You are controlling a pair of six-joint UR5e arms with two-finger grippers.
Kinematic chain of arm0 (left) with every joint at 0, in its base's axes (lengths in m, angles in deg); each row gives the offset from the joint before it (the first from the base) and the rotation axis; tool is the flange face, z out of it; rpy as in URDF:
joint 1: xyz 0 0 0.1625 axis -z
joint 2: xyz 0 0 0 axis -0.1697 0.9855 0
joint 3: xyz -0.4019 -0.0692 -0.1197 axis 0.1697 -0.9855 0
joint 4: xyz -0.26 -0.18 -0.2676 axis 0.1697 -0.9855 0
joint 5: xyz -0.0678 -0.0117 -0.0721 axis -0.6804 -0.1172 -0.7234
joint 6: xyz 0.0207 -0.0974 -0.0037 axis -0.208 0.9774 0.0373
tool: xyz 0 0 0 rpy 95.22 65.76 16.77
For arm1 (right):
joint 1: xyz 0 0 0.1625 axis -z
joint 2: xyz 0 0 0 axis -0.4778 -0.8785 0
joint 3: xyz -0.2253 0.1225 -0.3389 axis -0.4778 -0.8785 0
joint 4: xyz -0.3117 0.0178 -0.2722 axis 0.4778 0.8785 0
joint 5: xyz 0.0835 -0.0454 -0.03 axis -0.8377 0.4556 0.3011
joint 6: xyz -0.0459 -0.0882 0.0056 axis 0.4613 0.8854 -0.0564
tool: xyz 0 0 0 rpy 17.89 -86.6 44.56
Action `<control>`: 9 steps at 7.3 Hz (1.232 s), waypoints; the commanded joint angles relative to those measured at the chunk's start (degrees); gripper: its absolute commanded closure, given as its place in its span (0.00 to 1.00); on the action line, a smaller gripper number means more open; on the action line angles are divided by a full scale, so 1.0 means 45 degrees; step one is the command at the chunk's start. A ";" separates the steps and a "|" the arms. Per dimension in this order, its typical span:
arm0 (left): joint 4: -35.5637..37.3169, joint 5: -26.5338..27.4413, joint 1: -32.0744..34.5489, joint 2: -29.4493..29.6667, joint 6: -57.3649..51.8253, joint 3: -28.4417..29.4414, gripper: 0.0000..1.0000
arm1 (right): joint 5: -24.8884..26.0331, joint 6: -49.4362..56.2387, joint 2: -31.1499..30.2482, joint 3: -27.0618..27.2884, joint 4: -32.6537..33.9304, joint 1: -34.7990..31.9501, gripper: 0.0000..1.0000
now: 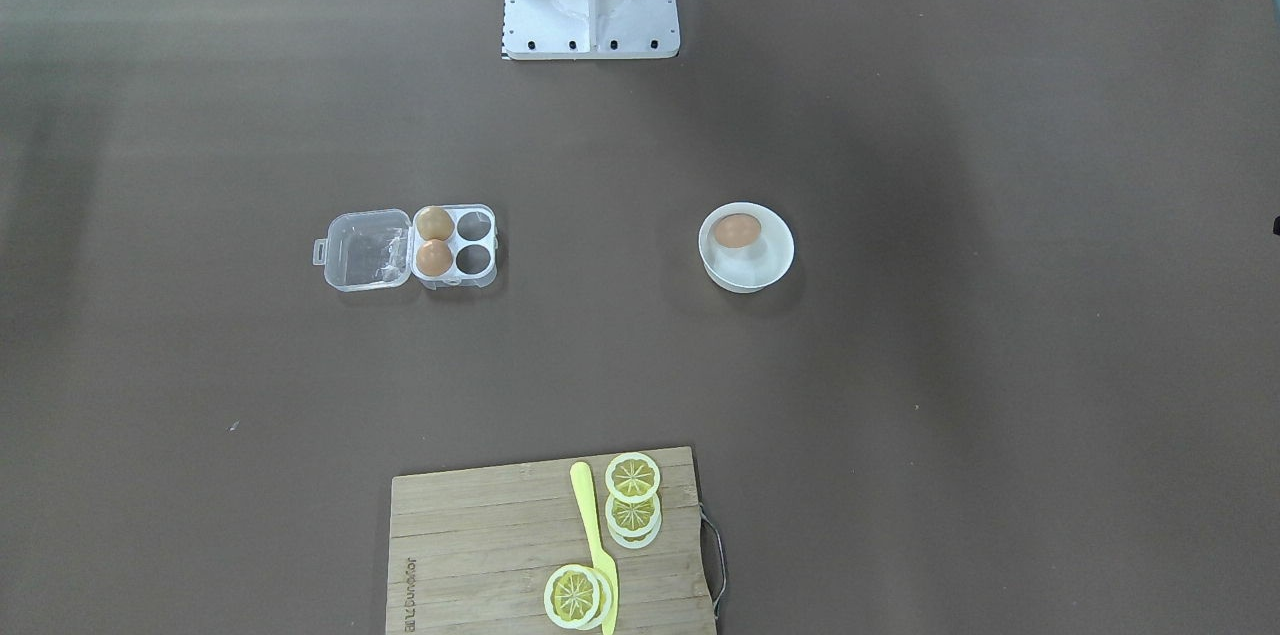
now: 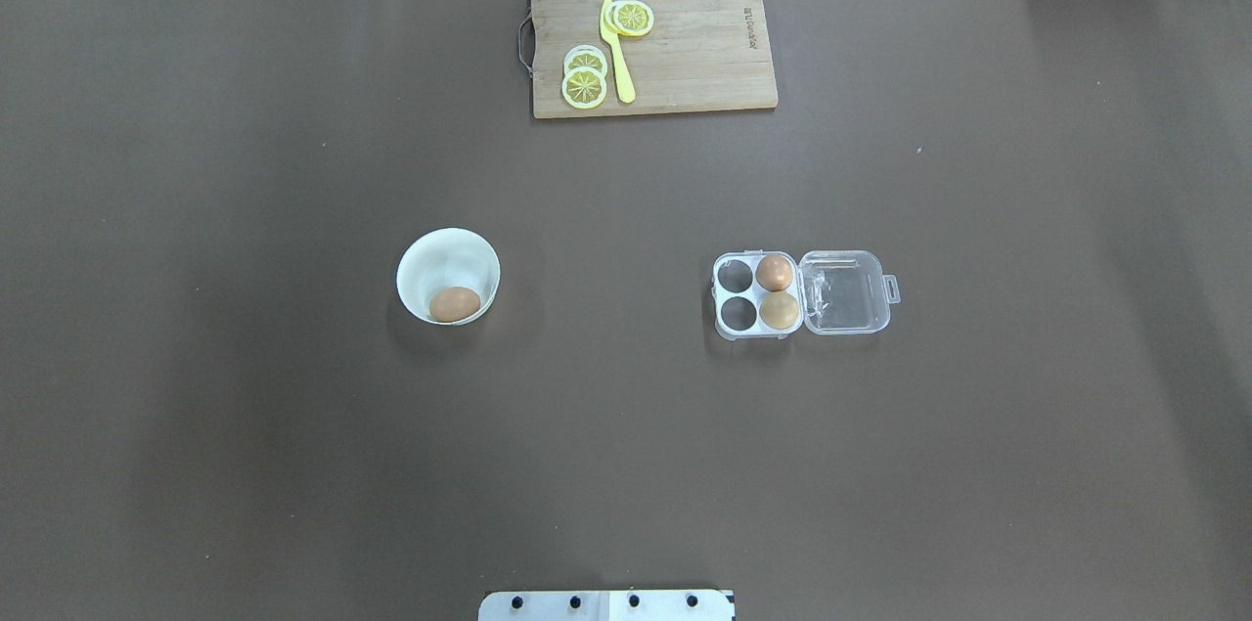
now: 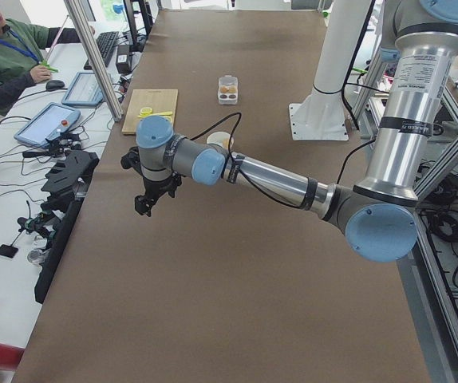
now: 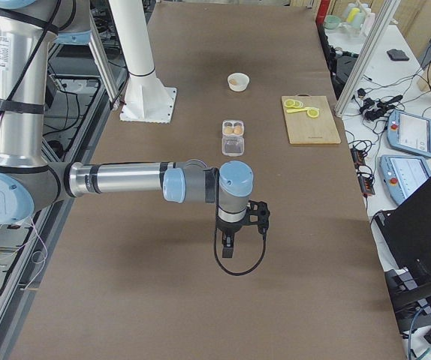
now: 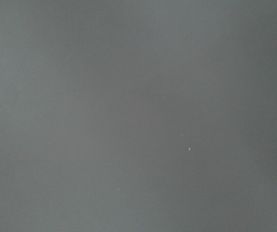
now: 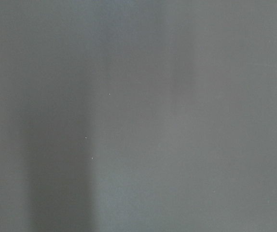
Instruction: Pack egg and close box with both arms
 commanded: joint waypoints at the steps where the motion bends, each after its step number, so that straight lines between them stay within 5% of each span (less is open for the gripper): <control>1: -0.2927 -0.0059 -0.1094 0.1351 0.4406 0.1025 0.02 | 0.0030 -0.0016 0.0016 0.0077 -0.0869 0.0000 0.00; 5: -0.4509 0.0620 -0.3998 0.2736 0.6215 0.0697 0.02 | -0.0048 -0.0347 0.0310 -0.0040 -0.2038 0.0040 0.00; 9: -0.4567 0.3433 -0.8122 0.2943 0.6985 -0.0397 0.03 | -0.0068 -0.0368 0.0271 -0.0021 -0.2120 0.0215 0.00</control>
